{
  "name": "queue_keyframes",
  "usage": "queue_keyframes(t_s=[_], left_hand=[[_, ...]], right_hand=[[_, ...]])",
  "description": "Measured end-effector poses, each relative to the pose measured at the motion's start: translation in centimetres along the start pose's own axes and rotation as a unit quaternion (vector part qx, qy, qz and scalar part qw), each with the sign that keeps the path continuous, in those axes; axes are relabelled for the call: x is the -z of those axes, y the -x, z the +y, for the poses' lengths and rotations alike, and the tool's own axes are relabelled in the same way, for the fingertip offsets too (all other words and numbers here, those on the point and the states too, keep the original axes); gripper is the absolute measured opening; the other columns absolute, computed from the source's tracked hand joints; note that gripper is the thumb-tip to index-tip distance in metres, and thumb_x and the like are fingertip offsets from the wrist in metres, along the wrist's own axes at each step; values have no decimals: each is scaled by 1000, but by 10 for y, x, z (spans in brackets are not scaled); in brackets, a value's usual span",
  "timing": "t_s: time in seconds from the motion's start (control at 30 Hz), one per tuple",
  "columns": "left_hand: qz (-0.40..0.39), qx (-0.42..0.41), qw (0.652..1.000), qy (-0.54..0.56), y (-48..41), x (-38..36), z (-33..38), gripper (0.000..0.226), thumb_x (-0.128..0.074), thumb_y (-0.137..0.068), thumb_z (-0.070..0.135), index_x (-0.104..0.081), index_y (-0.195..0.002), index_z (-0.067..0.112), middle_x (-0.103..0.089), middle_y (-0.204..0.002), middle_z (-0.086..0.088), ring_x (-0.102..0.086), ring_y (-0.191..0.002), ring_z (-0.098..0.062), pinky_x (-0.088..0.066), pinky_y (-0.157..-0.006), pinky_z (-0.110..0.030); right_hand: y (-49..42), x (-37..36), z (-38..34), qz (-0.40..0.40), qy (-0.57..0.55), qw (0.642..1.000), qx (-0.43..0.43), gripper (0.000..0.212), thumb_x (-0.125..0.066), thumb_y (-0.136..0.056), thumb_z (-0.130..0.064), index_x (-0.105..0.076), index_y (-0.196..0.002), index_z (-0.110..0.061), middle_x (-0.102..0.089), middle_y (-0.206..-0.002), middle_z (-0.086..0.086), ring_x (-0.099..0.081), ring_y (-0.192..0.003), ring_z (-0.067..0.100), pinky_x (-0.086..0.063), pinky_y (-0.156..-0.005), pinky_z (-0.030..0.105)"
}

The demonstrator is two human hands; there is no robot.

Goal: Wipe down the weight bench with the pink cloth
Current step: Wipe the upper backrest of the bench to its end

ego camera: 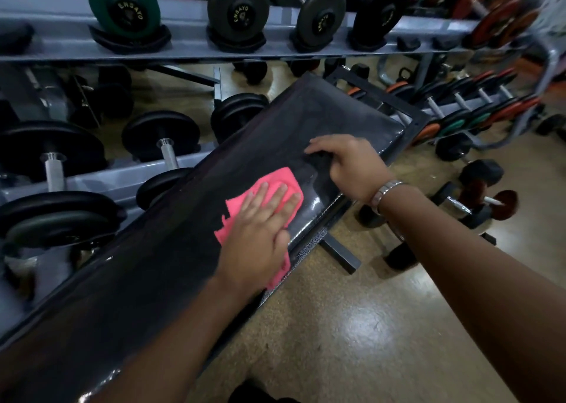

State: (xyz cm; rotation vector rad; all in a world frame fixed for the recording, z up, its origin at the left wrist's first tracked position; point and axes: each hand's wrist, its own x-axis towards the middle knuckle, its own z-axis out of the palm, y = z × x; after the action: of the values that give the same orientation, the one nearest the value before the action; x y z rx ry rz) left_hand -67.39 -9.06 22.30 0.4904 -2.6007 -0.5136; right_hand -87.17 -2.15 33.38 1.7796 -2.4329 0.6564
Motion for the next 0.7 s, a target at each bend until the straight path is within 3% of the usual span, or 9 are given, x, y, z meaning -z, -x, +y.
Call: queue_keyframes(t_s=[0.07, 0.17, 0.3, 0.43, 0.47, 0.6, 0.7], left_hand=[[-17, -58, 998, -29, 11, -6, 4, 68, -37, -89, 25, -35, -157, 29, -28, -165, 4, -9, -158, -20, -8, -128, -43], [-52, -153, 985, -68, 4, 4, -23, 66, -39, -92, 28, -33, -157, 31, -27, -165, 4, -11, -157, -22, -9, -128, -43], [28, 2, 1000, -14, -1, -14, 22, 64, -39, -91, 24, -39, -155, 25, -33, -164, 1, -13, -157, -24, -14, -127, -48], [21, -116, 992, -52, 5, -20, 18, 62, -42, -92, 24, -41, -154, 25, -35, -162, 1, -19, -156, -25, -15, -127, -45], [28, -114, 992, -40, -4, -17, 12, 62, -41, -92, 25, -41, -153, 26, -35, -162, 2, -20, -156, -23, -16, -127, -44], [46, 53, 998, 3, -28, -23, 51, 63, -26, -96, 34, -26, -159, 29, -20, -168, 3, -2, -158, -22, 0, -129, -40], [9, -51, 998, -27, -19, -25, 42, 63, -31, -97, 32, -29, -159, 26, -23, -167, 2, -7, -158, -23, -4, -129, -41]], right_hand=[[-3, 6, 5, 51, 20, 998, 5, 58, -33, -65, -6, -75, -103, -19, -71, -116, 1, -61, -110, 29, -48, -97, 45], [2, 17, 15, 75, 130, 988, -25, 50, -36, -76, -18, -71, -110, -29, -65, -124, -4, -53, -113, 30, -46, -93, 48], [13, 16, 23, 35, 169, 983, -65, 48, -43, -83, -23, -63, -125, -33, -55, -136, -2, -47, -121, 33, -42, -95, 49], [11, 18, 29, 24, 175, 982, -63, 48, -47, -85, -20, -60, -129, -36, -55, -139, -3, -49, -117, 31, -43, -95, 48], [11, 18, 30, 23, 177, 982, -66, 49, -47, -85, -19, -60, -130, -36, -55, -139, -4, -49, -118, 31, -43, -95, 47], [9, 16, 26, 27, 181, 981, -69, 48, -48, -84, -19, -61, -127, -36, -57, -136, -5, -50, -116, 30, -42, -93, 45], [10, 15, 31, 28, 186, 980, -67, 46, -50, -86, -18, -60, -128, -36, -56, -137, -6, -49, -116, 29, -42, -91, 44]])
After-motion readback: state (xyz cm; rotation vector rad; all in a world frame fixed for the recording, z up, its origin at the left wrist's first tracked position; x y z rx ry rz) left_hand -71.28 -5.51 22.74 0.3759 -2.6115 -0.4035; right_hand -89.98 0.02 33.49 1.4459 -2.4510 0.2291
